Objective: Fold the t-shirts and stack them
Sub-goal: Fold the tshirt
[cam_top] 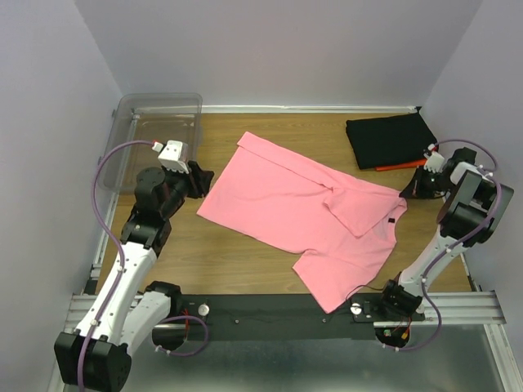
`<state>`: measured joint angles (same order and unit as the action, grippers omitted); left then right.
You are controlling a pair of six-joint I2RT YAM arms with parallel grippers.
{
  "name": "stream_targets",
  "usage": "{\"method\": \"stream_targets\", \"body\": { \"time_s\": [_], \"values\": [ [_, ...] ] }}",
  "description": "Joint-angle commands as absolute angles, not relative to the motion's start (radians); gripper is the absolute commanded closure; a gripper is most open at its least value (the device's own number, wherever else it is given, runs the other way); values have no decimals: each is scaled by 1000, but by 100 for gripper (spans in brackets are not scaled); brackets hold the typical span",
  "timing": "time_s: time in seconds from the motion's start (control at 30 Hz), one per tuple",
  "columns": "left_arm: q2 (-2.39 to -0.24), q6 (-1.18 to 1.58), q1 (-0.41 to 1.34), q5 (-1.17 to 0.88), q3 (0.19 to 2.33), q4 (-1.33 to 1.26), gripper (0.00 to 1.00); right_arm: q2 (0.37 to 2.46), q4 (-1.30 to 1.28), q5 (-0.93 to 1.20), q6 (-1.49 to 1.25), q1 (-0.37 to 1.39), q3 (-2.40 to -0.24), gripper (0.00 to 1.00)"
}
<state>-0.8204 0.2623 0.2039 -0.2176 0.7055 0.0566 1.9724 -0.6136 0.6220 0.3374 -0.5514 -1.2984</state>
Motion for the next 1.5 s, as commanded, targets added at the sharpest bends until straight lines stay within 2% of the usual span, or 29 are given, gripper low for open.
{"method": "stream_targets", "body": {
  "time_s": [0.0,0.17,0.23,0.27,0.3,0.33,0.37,0.4,0.47,0.5,0.6,0.77,0.9,1.03,1.13,1.33,1.47],
  "values": [
    [-847,372,196,-219,667,52,48,1997,-609,538,371,-574,-1341,96],
    [-862,481,196,-230,626,66,49,1985,-607,508,379,-580,-1376,96],
    [-865,549,196,-210,604,92,48,1982,-609,499,388,-580,-1382,92],
    [-870,573,196,-204,594,97,48,1973,-609,497,394,-580,-1379,85],
    [-883,601,196,-195,574,118,47,1962,-609,491,419,-580,-1373,74],
    [-893,632,196,-167,566,135,47,1942,-609,492,432,-580,-1349,53],
    [-920,678,196,-155,555,170,46,1895,-609,492,474,-580,-1332,45],
    [-936,699,196,-140,549,181,46,1860,-609,498,497,-580,-1309,33],
    [-966,756,199,-115,523,201,46,1792,-612,512,549,-575,-1245,23],
    [-994,770,199,-112,514,199,47,1708,-614,512,608,-568,-1221,13],
    [-1052,836,239,-49,511,206,49,1588,-617,529,711,-520,-1125,1],
    [-1204,962,362,200,578,291,50,1346,-663,664,837,-350,-968,0],
    [-1342,1020,382,273,617,334,50,1218,-768,877,1000,-197,-871,1],
    [-1374,1043,379,325,615,315,49,1169,-931,934,1213,-28,-828,3],
    [-1400,1057,379,374,638,310,49,1143,-966,924,1264,87,-799,4],
    [-1450,1089,377,431,676,344,49,1086,-940,845,1192,273,-785,9],
    [-1460,1089,359,445,667,330,53,1036,-917,786,1144,383,-758,10]
  ]
}}
